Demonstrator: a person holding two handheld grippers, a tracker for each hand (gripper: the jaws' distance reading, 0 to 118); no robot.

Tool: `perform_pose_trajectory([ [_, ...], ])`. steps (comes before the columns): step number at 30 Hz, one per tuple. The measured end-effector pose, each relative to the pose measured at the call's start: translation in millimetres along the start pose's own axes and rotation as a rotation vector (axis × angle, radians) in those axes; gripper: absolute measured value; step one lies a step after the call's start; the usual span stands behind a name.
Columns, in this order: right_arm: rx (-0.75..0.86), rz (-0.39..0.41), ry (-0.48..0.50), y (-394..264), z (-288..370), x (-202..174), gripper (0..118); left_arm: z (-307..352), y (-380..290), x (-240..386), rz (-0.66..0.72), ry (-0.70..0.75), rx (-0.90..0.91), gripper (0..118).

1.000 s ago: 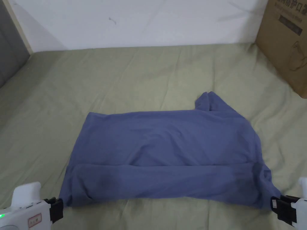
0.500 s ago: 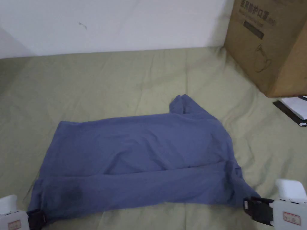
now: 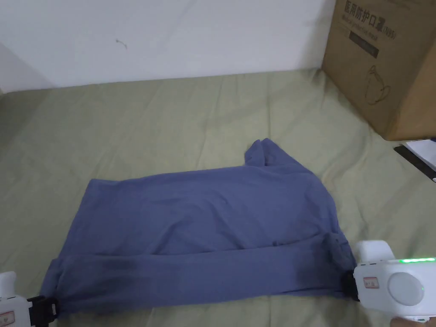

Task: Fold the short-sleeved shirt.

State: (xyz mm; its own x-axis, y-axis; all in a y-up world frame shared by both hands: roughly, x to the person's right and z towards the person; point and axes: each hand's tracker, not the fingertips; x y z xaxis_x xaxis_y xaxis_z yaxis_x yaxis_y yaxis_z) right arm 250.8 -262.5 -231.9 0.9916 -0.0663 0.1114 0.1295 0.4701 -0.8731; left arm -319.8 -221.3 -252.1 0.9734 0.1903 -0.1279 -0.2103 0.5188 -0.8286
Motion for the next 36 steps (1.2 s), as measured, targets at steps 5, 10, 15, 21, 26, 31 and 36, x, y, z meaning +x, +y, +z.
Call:
perform_pose_trajectory([
  [5,0.023,-0.092,0.096,-5,38,6,9,11,1,-5,-0.035,-0.005,0.007,8],
  [10,0.040,-0.154,0.135,-31,90,10,9,42,-22,-10,-0.040,0.023,0.036,8],
  [15,-0.023,-0.111,0.111,-71,94,8,9,45,-58,-21,-0.060,0.069,-0.034,8],
  [21,-0.224,-0.178,0.025,-96,59,10,113,8,-83,-41,0.044,0.098,-0.088,65],
  [26,-0.033,-0.233,0.073,-81,102,23,96,43,-66,-35,0.107,0.054,0.034,78],
  [31,0.091,-0.220,0.124,-50,126,20,1,72,-39,-5,0.070,-0.035,0.220,3],
  [36,0.105,-0.203,0.162,-12,109,10,0,48,-12,18,0.030,-0.107,0.172,0],
])
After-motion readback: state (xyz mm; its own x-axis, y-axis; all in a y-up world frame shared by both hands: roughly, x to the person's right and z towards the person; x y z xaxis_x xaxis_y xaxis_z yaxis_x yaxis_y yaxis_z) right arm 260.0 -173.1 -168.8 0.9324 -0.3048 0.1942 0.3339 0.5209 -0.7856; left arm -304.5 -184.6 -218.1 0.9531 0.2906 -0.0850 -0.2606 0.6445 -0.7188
